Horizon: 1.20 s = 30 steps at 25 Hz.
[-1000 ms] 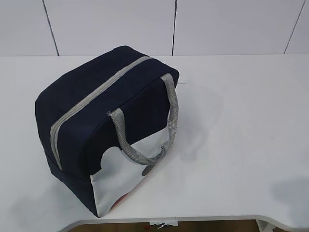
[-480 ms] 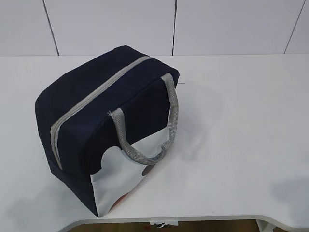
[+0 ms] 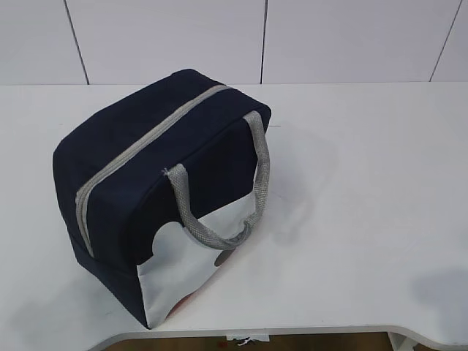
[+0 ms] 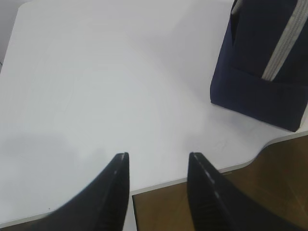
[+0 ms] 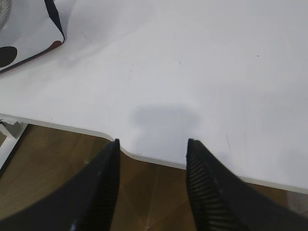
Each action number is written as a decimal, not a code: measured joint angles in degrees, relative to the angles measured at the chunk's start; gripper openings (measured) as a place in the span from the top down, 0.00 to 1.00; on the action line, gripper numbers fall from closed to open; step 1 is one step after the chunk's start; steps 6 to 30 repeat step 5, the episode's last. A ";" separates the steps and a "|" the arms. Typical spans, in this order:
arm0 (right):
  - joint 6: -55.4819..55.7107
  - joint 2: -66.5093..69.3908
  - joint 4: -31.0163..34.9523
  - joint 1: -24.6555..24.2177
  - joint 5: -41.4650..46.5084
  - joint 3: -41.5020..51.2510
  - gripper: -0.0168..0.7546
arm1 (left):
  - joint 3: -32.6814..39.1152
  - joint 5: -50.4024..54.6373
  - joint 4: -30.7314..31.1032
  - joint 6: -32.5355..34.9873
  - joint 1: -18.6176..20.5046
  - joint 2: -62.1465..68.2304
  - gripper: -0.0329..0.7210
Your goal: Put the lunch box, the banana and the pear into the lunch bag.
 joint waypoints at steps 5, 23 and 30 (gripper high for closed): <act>0.00 0.00 0.00 0.00 0.00 0.00 0.53 | 0.00 0.00 0.00 -0.12 0.00 0.00 0.55; 0.00 0.00 0.00 0.00 0.00 0.00 0.53 | 0.00 0.00 0.00 -0.12 0.00 0.00 0.55; 0.00 0.00 0.00 0.00 0.00 0.00 0.53 | 0.00 0.00 0.00 -0.12 0.00 0.00 0.55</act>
